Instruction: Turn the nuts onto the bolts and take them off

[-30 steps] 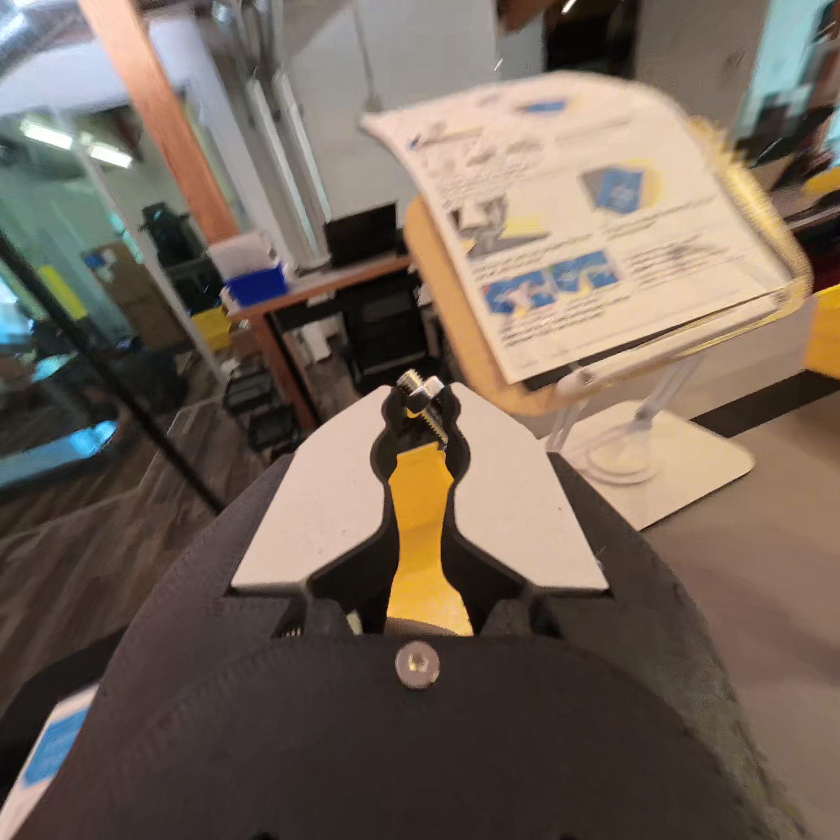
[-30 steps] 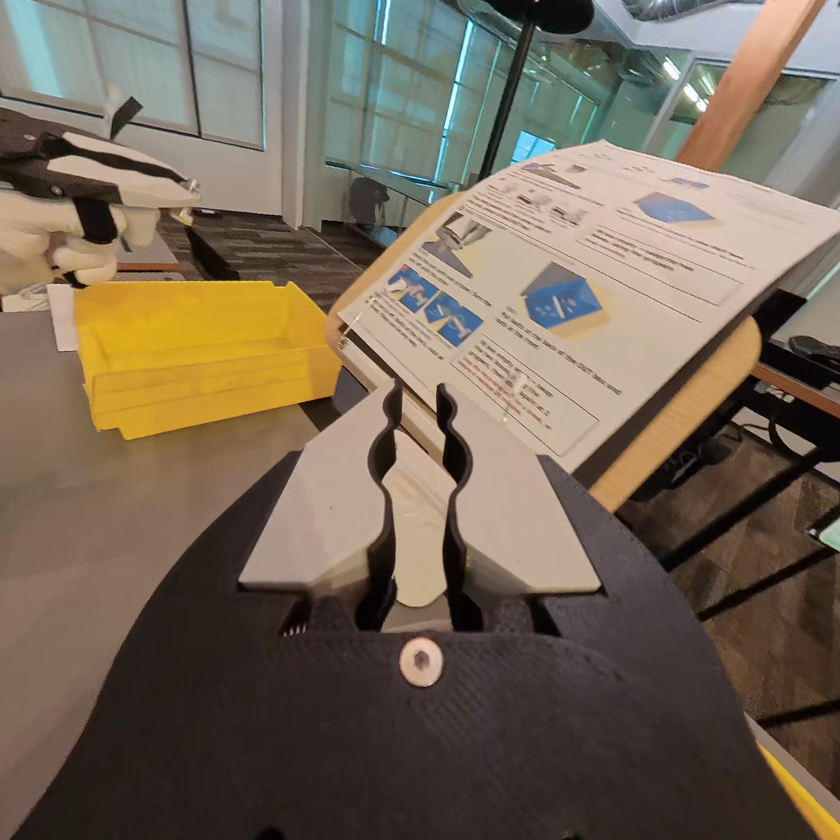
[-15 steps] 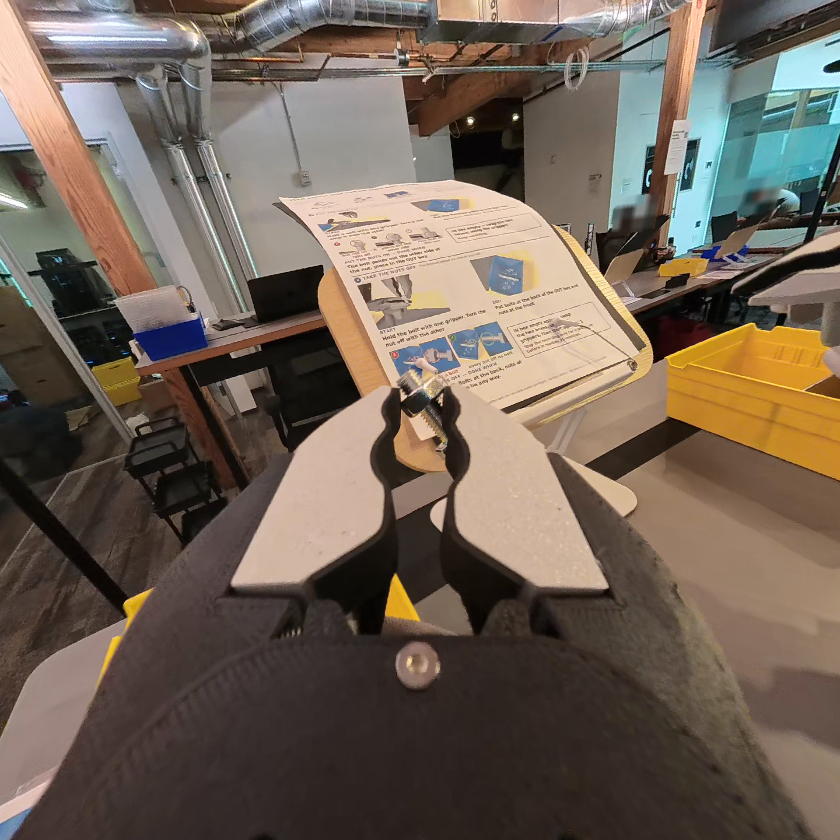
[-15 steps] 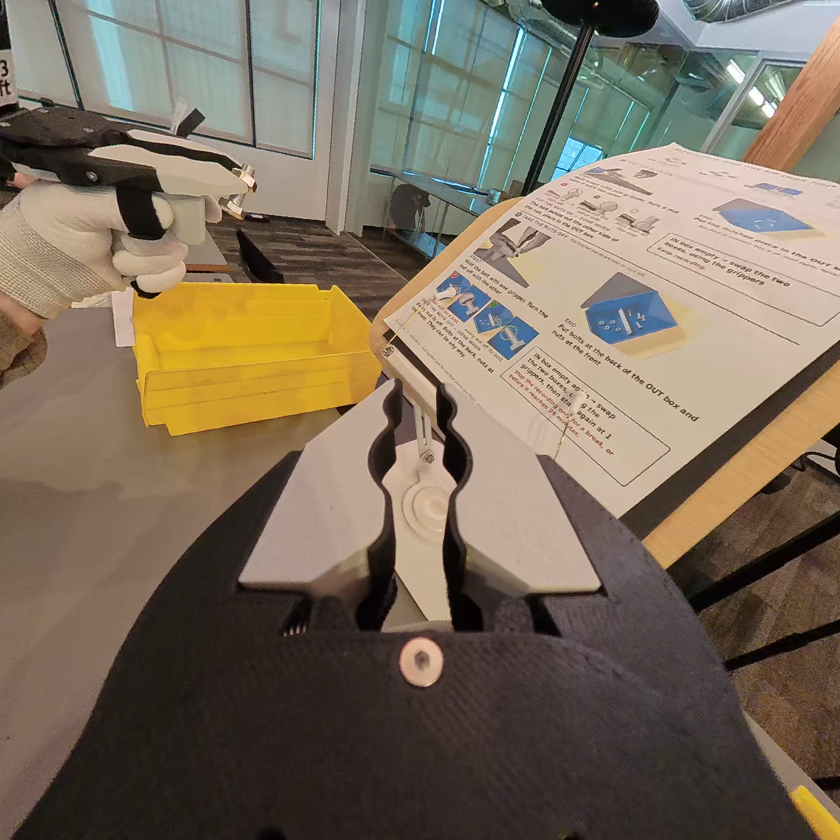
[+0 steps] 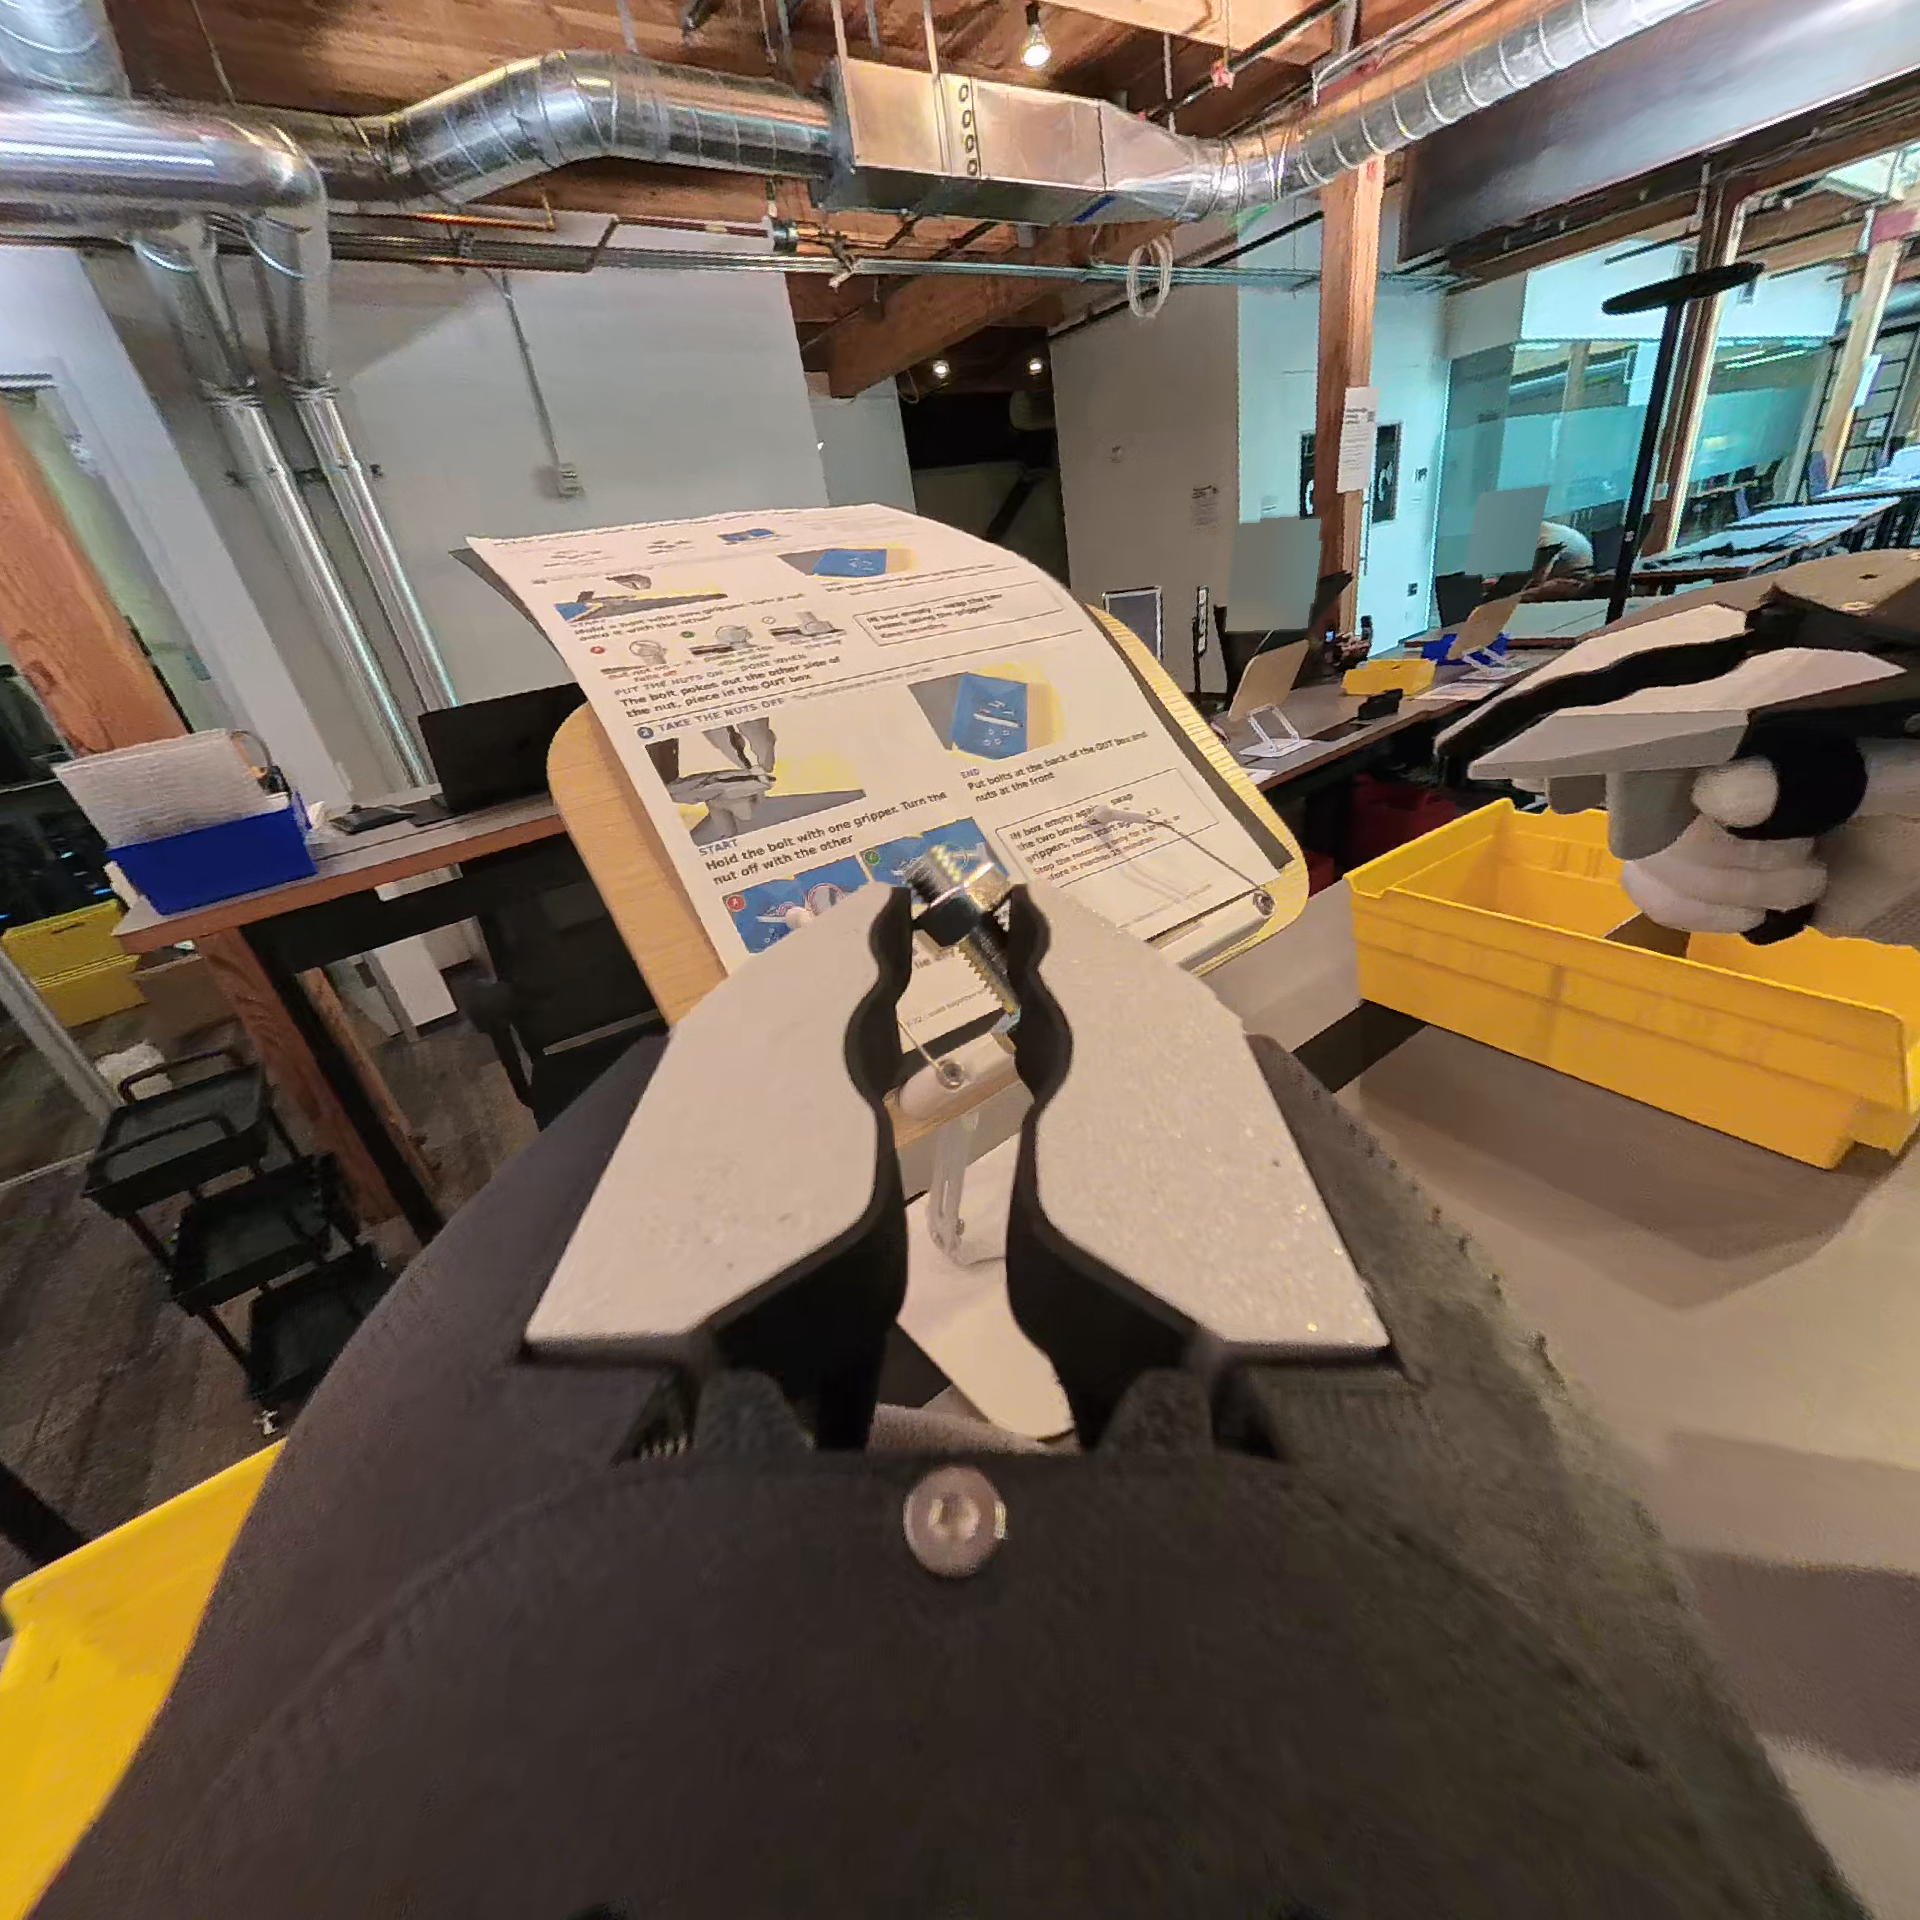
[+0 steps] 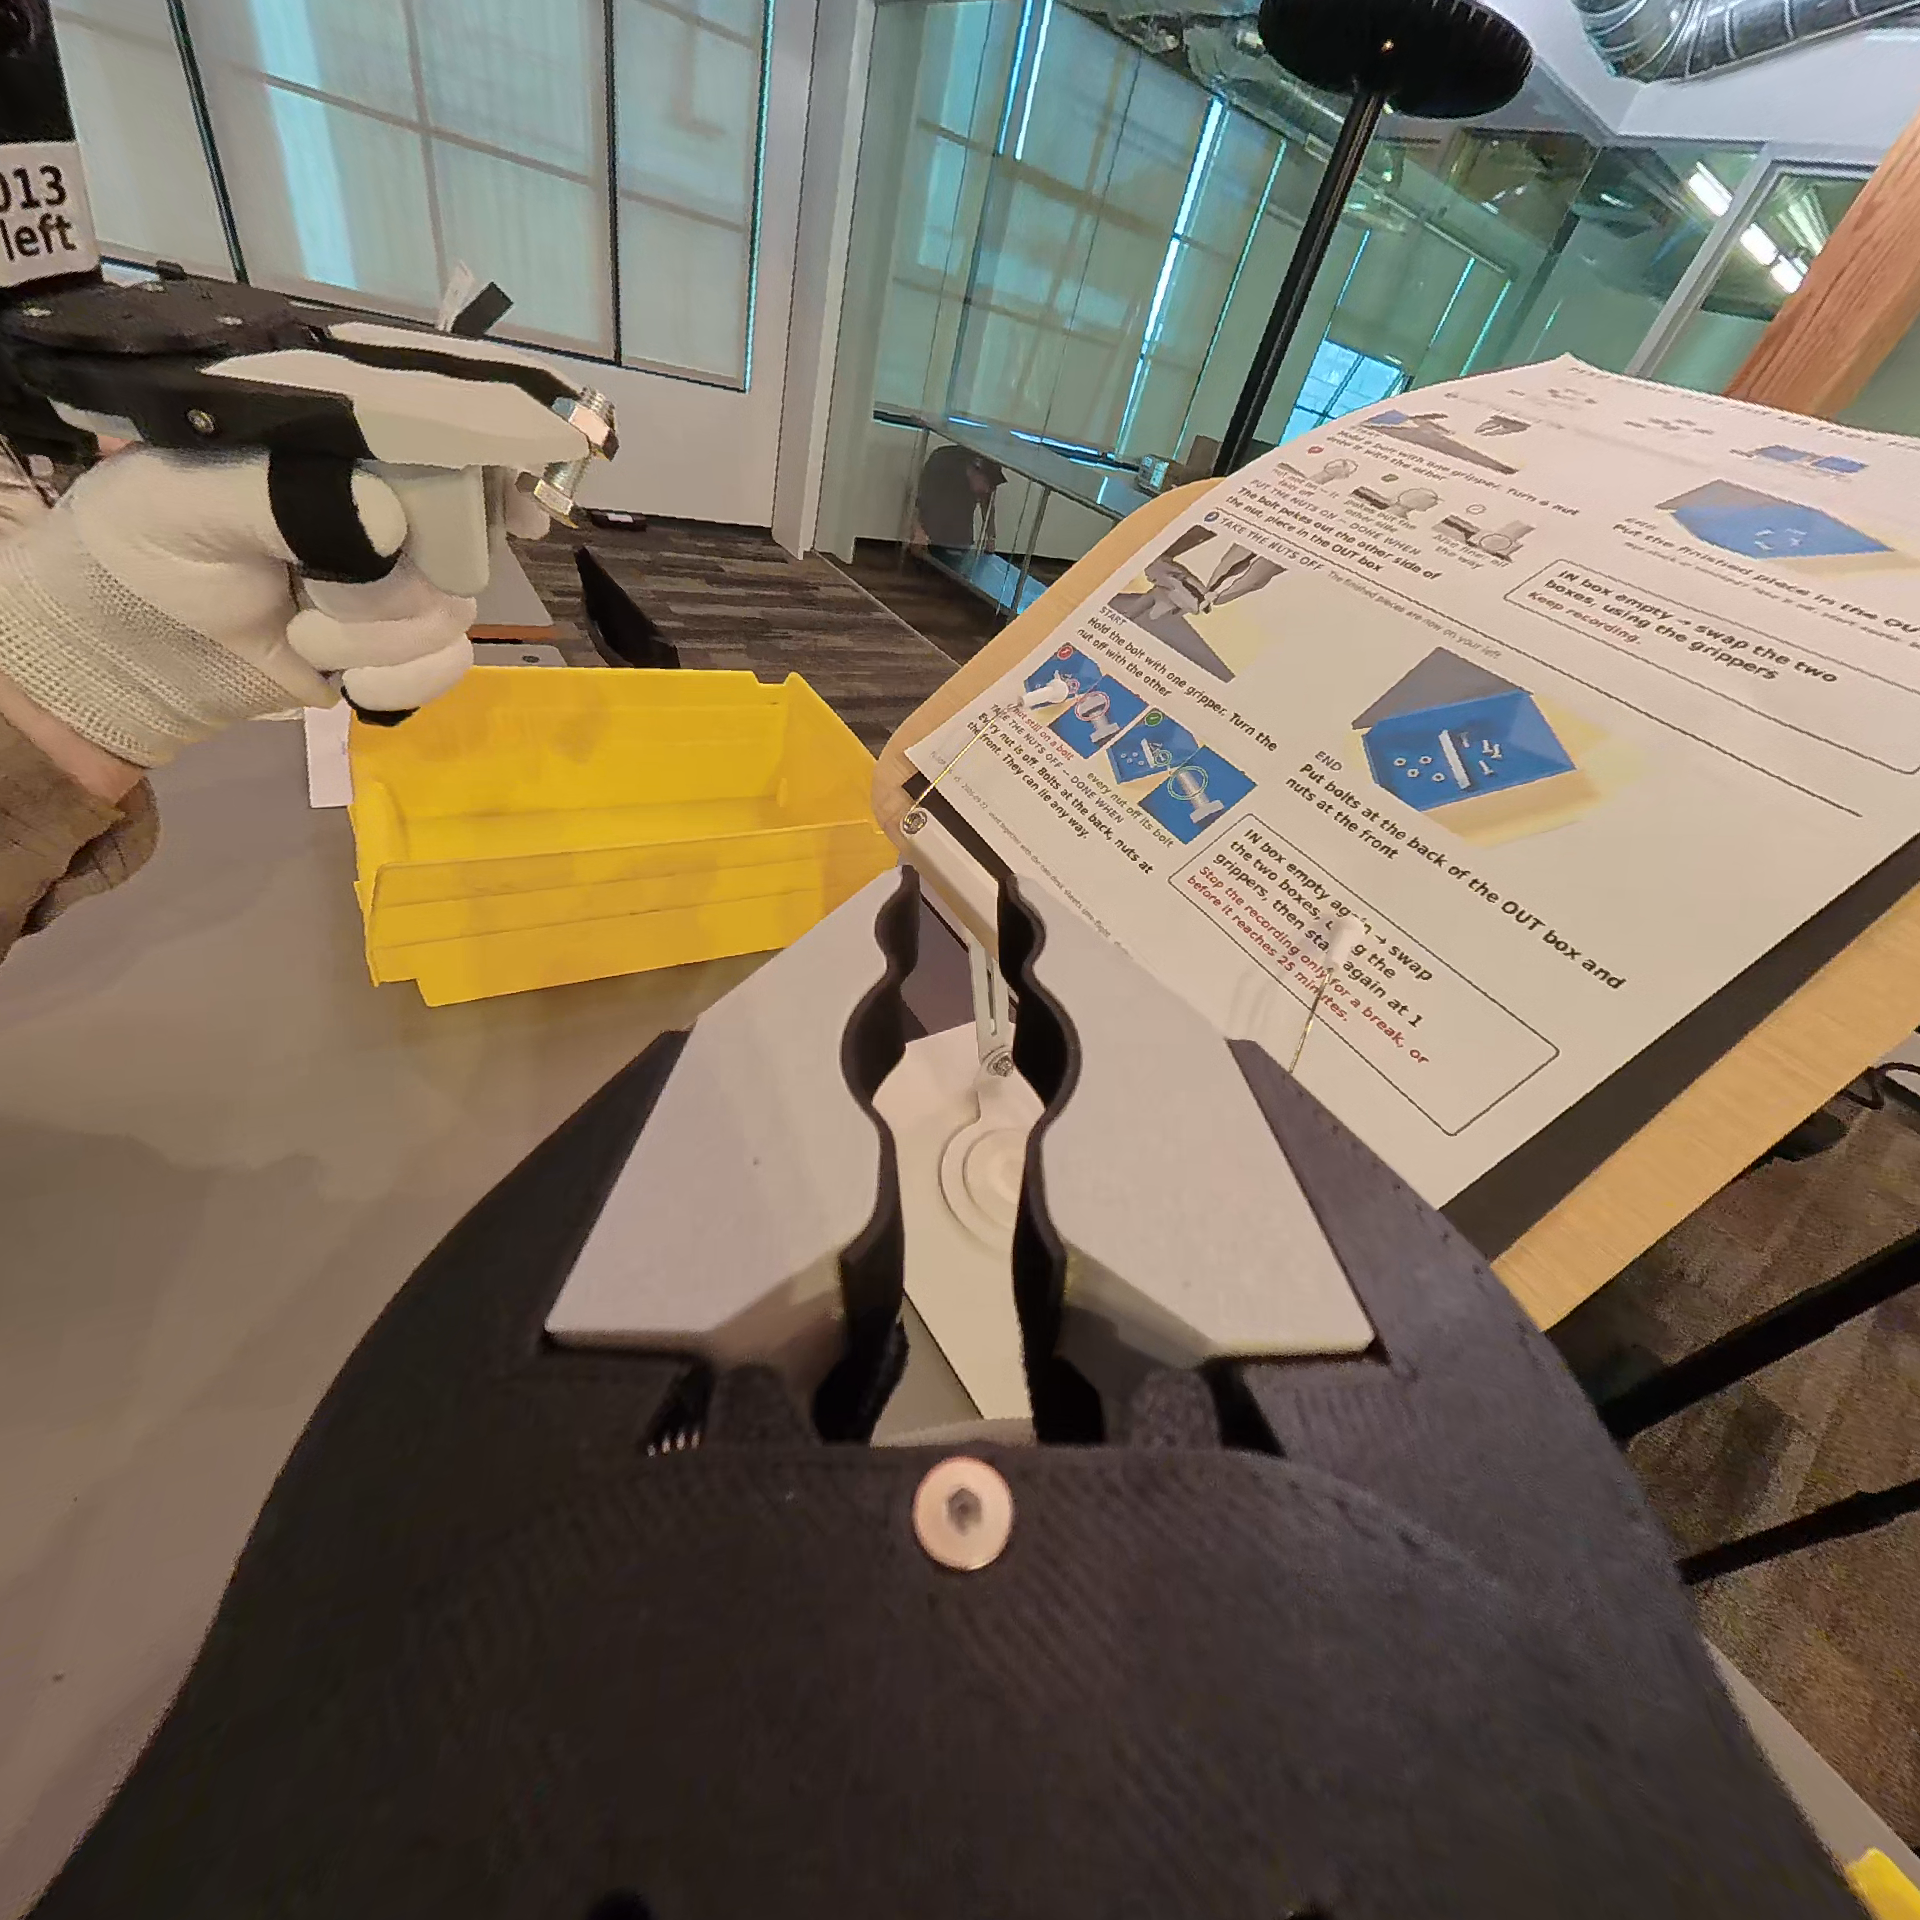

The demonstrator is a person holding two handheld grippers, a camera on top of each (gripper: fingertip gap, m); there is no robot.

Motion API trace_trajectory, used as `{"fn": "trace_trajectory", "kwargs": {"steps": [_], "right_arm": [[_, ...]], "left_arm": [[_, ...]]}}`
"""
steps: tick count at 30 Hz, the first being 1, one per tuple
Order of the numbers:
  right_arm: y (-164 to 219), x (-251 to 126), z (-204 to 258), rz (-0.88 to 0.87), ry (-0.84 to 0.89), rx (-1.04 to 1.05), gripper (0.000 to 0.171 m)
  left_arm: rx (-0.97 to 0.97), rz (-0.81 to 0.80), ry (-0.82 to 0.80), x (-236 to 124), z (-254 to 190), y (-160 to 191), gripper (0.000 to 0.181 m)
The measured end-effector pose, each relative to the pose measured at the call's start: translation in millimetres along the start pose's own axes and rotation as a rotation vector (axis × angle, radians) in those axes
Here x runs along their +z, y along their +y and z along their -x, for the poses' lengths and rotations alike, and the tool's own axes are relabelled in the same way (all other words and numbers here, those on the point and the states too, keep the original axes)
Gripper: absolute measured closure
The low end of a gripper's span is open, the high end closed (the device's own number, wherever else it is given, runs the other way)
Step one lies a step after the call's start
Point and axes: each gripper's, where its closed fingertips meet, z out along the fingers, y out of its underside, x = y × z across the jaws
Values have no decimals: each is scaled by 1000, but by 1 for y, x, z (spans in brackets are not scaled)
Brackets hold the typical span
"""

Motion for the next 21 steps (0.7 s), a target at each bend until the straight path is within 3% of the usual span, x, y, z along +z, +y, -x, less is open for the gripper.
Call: {"fn": "trace_trajectory", "kwargs": {"steps": [21], "right_arm": [[-5,-5,0,-12,-5,-10,159]], "left_arm": [[-61,-79,66,9,-16,-6,164]]}}
